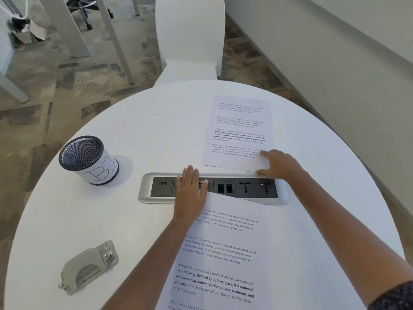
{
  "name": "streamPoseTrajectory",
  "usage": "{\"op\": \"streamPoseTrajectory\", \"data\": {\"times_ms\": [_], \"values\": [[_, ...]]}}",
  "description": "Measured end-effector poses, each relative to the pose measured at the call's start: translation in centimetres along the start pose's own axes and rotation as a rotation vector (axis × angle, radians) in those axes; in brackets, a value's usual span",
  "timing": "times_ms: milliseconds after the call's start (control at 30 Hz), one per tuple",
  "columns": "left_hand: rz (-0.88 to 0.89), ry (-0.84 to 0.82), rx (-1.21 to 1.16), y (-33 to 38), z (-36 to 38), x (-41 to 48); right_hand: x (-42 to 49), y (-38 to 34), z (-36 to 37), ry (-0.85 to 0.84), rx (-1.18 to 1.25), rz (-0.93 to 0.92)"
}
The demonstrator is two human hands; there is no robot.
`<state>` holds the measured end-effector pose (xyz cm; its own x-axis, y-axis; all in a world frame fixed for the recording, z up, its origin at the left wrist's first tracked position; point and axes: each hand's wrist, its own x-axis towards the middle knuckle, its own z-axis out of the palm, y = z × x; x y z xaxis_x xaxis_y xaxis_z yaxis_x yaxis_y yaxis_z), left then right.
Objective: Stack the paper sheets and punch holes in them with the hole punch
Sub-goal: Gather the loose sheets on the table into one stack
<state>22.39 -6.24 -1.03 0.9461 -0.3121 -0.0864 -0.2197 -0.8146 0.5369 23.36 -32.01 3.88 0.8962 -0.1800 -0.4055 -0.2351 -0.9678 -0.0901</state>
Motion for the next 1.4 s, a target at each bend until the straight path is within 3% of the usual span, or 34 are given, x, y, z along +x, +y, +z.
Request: {"op": "streamPoseTrajectory", "data": {"times_ms": [433, 800, 933, 1033, 1200, 1300, 1400], "values": [[0.017, 0.065, 0.019, -0.2, 0.4, -0.1, 0.5, -1.0, -0.4, 0.017, -0.176, -0.036], [0.035, 0.046, -0.022, -0.5, 0.3, 0.0, -0.1, -0.4, 1.7, 0.335, -0.218, -0.057], [-0.003, 0.011, -0.197, -0.3, -0.1, 0.3, -2.8, -1.1, 1.6, 0.492, -0.055, 0.008], [-0.142, -0.013, -0.59, -0.3, -1.4, 0.0, -6.5, -1.7, 2.4, 0.567, 0.101, 0.006], [-0.322, 0.192, -0.928, -0.6, -4.0, -2.3, -15.0, -3.6, 5.8, 0.575, 0.17, -0.111], [-0.4, 0.233, -0.921, -1.2, -5.0, -4.3, -19.5, -3.9, 9.1, 0.514, 0.222, -0.116], [-0.428, 0.191, -0.756, -2.1, -5.2, -7.0, -23.6, -5.0, 11.5, 0.394, 0.274, -0.154]]}}
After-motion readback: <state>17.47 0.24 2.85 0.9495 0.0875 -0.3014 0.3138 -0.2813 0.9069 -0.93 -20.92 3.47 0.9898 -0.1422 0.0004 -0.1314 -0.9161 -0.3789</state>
